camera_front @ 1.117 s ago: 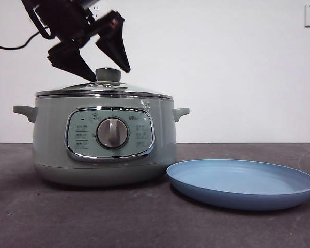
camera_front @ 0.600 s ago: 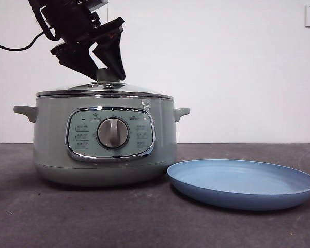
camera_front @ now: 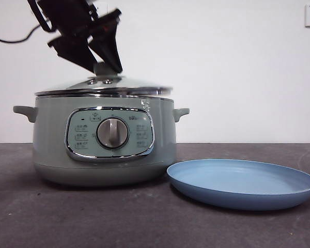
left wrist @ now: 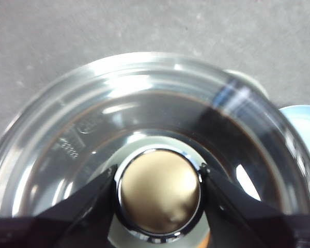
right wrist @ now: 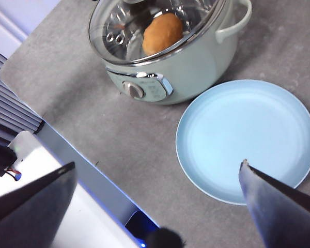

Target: Take the potato out from the steamer,put the potato on the plate,close the lid

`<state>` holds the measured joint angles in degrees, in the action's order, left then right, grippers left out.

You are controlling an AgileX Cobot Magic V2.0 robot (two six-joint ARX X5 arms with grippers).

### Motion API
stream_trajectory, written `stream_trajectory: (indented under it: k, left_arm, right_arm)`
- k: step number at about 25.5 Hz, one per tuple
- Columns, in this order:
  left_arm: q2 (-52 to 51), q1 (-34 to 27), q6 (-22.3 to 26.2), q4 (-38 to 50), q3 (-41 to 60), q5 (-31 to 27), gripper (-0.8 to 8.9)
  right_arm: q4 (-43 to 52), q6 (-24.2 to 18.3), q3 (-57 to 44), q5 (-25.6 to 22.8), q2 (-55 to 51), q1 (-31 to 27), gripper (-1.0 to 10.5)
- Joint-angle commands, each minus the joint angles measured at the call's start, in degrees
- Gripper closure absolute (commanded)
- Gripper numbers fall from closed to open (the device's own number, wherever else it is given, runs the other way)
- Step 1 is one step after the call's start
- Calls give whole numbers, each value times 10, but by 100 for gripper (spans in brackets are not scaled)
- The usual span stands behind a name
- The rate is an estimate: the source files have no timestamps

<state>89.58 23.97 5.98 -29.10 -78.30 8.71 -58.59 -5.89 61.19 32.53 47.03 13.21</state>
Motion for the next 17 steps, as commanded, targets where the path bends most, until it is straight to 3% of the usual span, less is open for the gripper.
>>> stream_trajectory:
  k: [1, 7, 11, 17]
  left_arm:
    - [-40, -7, -3, 9, -14, 2, 822]
    - [-157, -35, -4, -64, -28, 2, 822]
    - [-256, -65, -6, -144, -28, 2, 822]
    - [-352, -103, -6, -237, -28, -2, 822]
  right_arm:
    - [7, 5, 1, 1, 7, 1, 286]
    - [96, 54, 1, 6, 60, 21, 285]
    - [206, 109, 13, 2, 140, 85, 285]
    - [251, 113, 122, -49, 303, 169, 285]
